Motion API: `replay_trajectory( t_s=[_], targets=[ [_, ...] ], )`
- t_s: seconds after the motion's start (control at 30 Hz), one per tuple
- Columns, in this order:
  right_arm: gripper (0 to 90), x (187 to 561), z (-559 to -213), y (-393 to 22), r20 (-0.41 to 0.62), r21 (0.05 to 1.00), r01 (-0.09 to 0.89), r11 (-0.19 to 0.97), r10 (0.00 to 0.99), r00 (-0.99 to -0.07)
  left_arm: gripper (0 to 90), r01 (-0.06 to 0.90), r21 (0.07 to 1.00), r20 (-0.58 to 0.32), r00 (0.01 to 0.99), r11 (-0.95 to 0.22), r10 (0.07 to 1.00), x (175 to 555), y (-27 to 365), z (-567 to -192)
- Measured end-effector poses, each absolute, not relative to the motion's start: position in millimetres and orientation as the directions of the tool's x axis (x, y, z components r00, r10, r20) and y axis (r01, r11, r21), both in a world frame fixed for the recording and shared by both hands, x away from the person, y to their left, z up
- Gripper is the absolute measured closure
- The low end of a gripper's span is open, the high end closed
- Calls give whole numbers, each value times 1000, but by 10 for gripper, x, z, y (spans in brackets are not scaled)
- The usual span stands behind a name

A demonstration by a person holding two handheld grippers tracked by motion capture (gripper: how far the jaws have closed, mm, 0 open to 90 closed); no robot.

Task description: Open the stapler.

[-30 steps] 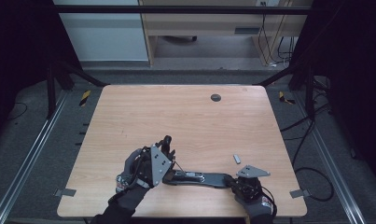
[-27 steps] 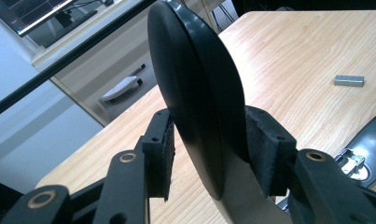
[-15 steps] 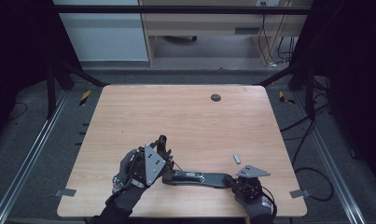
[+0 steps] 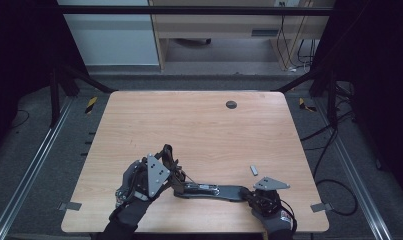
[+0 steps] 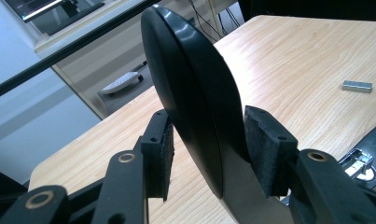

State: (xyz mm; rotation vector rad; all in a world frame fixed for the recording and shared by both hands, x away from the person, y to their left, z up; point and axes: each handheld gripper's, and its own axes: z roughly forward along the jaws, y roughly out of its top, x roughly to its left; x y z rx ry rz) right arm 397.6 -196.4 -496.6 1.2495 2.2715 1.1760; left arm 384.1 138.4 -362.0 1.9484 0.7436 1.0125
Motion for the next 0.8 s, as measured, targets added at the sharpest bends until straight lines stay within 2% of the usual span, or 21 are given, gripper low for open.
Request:
replay_trajectory(
  t_s=[0.3, 0.47, 0.8],
  targets=[
    [900, 3974, -4963, -1962, 122, 772, 565, 291, 804, -582, 527, 148, 860, 364, 491, -488, 791, 3844, 1481, -3638],
    [900, 3979, -4967, -1968, 122, 773, 564, 291, 804, -582, 516, 187, 883, 300, 483, -431, 823, 3860, 1671, -3681],
    [900, 3980, -4964, -1968, 128, 772, 568, 287, 804, -581, 501, 196, 893, 273, 477, -404, 836, 3844, 1800, -3734]
  ],
)
